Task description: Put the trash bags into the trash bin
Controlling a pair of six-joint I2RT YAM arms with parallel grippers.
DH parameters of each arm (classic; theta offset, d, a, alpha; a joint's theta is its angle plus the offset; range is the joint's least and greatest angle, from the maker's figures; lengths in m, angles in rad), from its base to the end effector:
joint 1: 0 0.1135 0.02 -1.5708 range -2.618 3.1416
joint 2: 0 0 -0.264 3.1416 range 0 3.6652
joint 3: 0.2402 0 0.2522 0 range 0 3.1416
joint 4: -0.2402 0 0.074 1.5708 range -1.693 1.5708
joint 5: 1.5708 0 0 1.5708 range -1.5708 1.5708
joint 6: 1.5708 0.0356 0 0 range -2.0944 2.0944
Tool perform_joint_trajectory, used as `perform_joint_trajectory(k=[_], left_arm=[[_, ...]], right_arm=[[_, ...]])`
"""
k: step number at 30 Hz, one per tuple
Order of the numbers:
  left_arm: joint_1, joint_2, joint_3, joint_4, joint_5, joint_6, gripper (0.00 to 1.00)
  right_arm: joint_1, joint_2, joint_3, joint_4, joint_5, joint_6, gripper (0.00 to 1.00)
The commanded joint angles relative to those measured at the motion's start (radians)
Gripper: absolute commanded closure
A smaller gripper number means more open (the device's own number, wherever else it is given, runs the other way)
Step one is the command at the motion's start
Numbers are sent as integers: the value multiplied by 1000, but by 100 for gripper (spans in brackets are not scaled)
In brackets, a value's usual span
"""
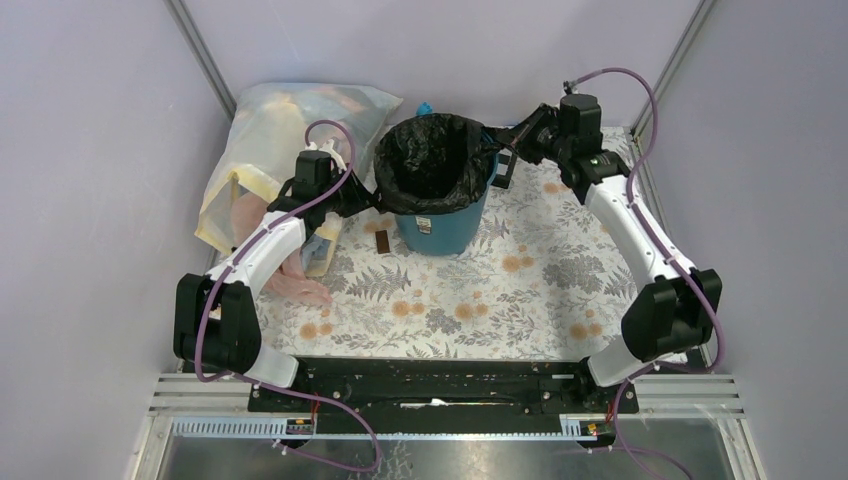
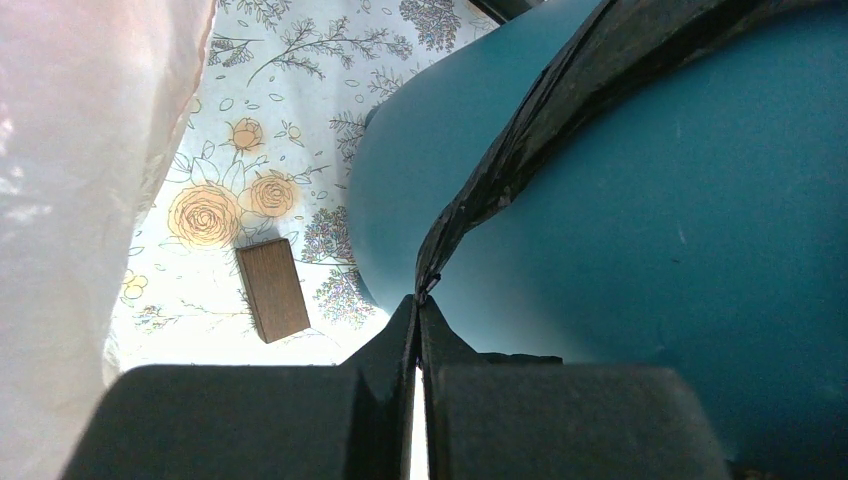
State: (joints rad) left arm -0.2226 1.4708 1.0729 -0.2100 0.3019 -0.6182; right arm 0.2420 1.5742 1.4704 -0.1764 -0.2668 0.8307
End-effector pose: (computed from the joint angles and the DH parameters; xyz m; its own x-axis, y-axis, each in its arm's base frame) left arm 0.3208 -0.0835 0.2749 -0.7141 -0.4057 -0.5705 0.0429 0.7880 -0.6141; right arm 0.3617 0.0989 0.3818 -0.5334 0.6020 -0.5942 -0.1235 0.6395 0.7588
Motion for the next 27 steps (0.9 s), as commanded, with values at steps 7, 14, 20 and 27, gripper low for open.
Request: perform_joint_trajectory(k=[7,14,20,27], left_arm=[[-3,-15,0,42,5,4,100],[-3,1,-11,59,15,-4,100],[-4,39,-28,95,47,-24,100],[-4,47,-46,108,44,-21,100]], right_arm=[[0,-172,-120,-37,134,-107,100],[0,-175,-283,-1,129,-124,100],[-2,-69,-315,48,102,-135,100],[0,25,-293,52,98,-165,100]])
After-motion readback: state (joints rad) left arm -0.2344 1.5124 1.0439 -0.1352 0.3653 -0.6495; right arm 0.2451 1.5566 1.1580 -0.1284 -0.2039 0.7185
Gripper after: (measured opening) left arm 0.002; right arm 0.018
